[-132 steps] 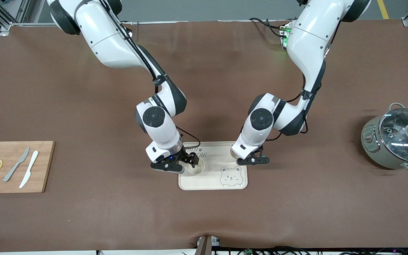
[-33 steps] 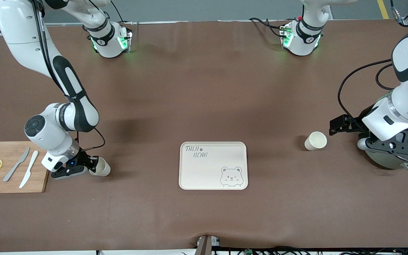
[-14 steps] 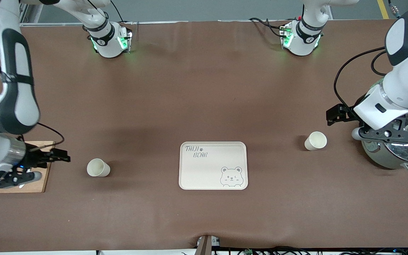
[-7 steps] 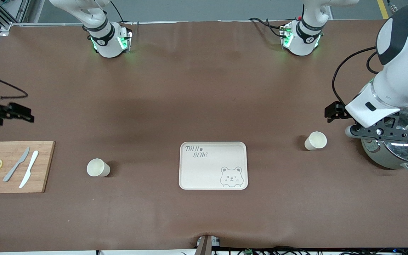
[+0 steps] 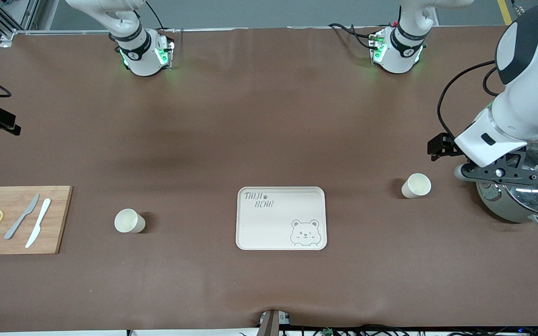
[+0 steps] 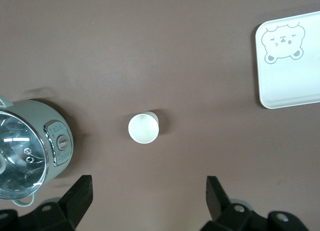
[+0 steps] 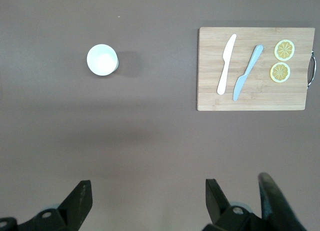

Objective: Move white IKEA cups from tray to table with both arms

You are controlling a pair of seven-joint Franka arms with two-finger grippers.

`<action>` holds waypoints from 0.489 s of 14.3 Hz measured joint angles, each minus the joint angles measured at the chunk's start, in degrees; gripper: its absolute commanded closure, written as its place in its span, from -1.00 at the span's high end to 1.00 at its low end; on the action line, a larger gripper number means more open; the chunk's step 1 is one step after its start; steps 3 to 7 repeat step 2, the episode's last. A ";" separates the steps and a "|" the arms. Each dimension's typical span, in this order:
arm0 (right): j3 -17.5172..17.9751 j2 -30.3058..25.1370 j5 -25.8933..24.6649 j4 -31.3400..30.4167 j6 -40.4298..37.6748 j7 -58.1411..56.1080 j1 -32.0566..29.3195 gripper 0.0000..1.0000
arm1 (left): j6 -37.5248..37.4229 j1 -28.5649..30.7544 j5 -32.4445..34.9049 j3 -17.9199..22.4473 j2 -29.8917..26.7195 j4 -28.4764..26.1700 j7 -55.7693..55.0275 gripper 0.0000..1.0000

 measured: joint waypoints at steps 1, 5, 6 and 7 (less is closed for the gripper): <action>0.00 0.00 0.00 -0.10 0.20 0.00 -0.07 1.00 | 0.00 0.02 0.00 0.00 0.00 0.00 0.00 1.00; 0.03 0.00 0.00 -0.17 0.28 0.00 -0.07 1.00 | 0.00 0.07 0.00 0.00 0.00 0.00 0.00 1.00; 0.03 0.00 0.00 -0.17 0.28 0.00 -0.07 1.00 | 0.00 0.07 0.00 0.00 0.00 0.00 0.00 1.00; 0.03 0.00 0.00 -0.17 0.28 0.00 -0.07 1.00 | 0.00 0.07 0.00 0.00 0.00 0.00 0.00 1.00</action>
